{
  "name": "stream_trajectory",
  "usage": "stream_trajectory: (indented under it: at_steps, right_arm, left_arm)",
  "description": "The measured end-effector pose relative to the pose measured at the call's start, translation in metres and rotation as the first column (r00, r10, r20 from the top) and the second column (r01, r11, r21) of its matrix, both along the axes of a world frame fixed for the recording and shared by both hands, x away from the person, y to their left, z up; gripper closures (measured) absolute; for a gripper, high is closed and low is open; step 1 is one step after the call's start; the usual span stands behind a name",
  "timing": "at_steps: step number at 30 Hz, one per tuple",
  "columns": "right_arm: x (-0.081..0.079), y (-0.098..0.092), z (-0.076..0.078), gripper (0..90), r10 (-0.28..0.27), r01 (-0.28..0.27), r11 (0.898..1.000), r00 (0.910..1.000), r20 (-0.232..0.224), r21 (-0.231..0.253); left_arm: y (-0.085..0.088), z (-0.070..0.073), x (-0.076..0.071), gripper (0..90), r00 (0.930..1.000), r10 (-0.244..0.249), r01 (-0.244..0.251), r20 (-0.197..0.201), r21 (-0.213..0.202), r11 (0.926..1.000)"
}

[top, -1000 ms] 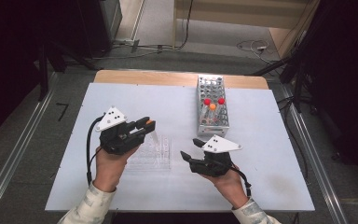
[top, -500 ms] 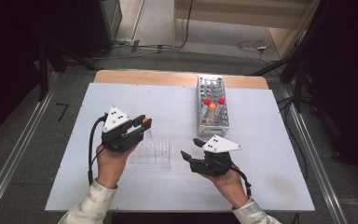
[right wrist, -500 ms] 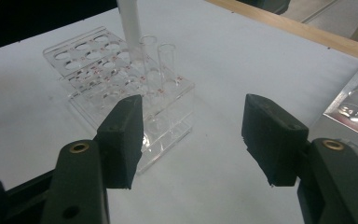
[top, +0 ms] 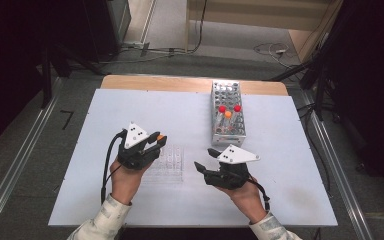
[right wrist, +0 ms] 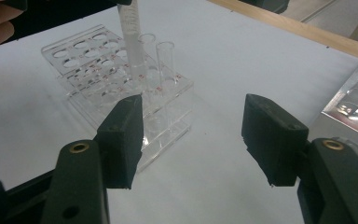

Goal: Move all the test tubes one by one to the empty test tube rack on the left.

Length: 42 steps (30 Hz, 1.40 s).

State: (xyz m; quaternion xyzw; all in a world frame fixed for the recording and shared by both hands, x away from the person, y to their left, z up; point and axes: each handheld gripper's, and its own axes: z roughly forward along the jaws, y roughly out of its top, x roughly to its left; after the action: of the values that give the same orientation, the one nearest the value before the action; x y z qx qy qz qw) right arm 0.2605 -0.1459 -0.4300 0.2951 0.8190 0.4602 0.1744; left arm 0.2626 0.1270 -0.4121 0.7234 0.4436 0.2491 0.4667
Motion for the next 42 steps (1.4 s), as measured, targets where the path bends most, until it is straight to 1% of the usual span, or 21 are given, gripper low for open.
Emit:
stream_trajectory:
  at_steps: [5,8,10,14,18,21,22,26,29,32,34,37,38,39,41,42]
  right_arm:
    - [0.001,0.000,-0.001,37.1,-0.006,0.006,1.000,1.0000,-0.001,-0.001]
    - [0.002,-0.001,-0.001,37.1,-0.008,0.008,1.000,1.0000,-0.001,-0.004]
    - [0.003,-0.001,-0.002,37.1,-0.013,0.013,1.000,0.9999,0.003,-0.009]
    - [0.006,-0.004,-0.003,37.2,-0.037,0.037,0.999,0.9993,0.002,-0.001]
    - [0.010,-0.008,-0.002,37.2,-0.070,0.070,0.998,0.9975,0.011,0.008]
    - [0.016,-0.011,-0.002,37.2,-0.101,0.101,0.995,0.9948,0.016,0.015]
    - [0.018,-0.012,-0.003,37.2,-0.111,0.111,0.994,0.9937,0.017,0.012]
    - [0.025,-0.015,-0.004,37.5,-0.163,0.163,0.987,0.9861,0.033,0.004]
    - [0.033,-0.017,-0.006,37.5,-0.196,0.196,0.981,0.9799,0.036,0.003]
    - [0.038,-0.018,-0.007,37.8,-0.231,0.232,0.973,0.9717,0.049,-0.007]
    - [0.043,-0.019,-0.008,38.2,-0.249,0.249,0.968,0.9672,0.053,-0.004]
    - [0.052,-0.023,-0.008,38.5,-0.288,0.288,0.958,0.9566,0.043,0.007]
    - [0.055,-0.024,-0.009,38.7,-0.304,0.304,0.953,0.9518,0.039,0.012]
    - [0.060,-0.025,-0.009,39.3,-0.316,0.315,0.949,0.9483,0.031,0.022]
    - [0.068,-0.027,-0.009,41.3,-0.339,0.338,0.940,0.9401,0.034,0.043]
    - [0.073,-0.027,-0.009,41.4,-0.351,0.350,0.936,0.9358,0.033,0.041]
  left_arm:
    - [0.001,0.000,0.000,64.6,1.0000,0.005,-0.005,-0.006,-0.019,0.9998]
    - [0.002,0.001,-0.001,64.4,1.0000,0.007,-0.007,-0.003,-0.023,0.9997]
    - [0.003,0.002,-0.002,63.5,1.0000,0.009,-0.009,-0.004,-0.034,0.9994]
    - [0.005,0.003,-0.001,60.1,0.9999,0.008,-0.009,-0.010,-0.062,0.9981]
    - [0.006,0.003,-0.001,53.0,0.9997,0.018,-0.020,-0.017,-0.082,0.9964]
    - [0.006,0.003,0.000,48.3,0.9996,0.025,-0.026,-0.016,-0.078,0.9966]
    - [0.005,0.003,0.000,46.0,0.9995,0.027,-0.029,-0.016,-0.070,0.9971]
    - [0.005,0.002,0.001,39.7,0.9992,0.035,-0.036,-0.019,-0.074,0.9966]
    - [0.005,0.004,0.000,37.2,0.9994,0.032,-0.033,-0.016,-0.096,0.9948]
    - [0.006,0.005,0.000,35.2,0.9994,0.032,-0.033,-0.013,-0.118,0.9925]
    - [0.008,0.006,0.000,33.9,0.9992,0.036,-0.038,-0.016,-0.123,0.9917]
    - [0.008,0.006,-0.001,30.8,0.9988,0.049,-0.050,-0.011,-0.115,0.9921]
    - [0.008,0.007,-0.001,30.3,0.9984,0.055,-0.056,-0.010,-0.115,0.9919]
    - [0.008,0.007,-0.001,29.1,0.9984,0.057,-0.057,-0.008,-0.113,0.9919]
    - [0.007,0.007,-0.001,27.5,0.9985,0.055,-0.055,-0.005,-0.110,0.9925]
    - [0.007,0.007,-0.001,26.5,0.9985,0.055,-0.055,-0.005,-0.110,0.9925]
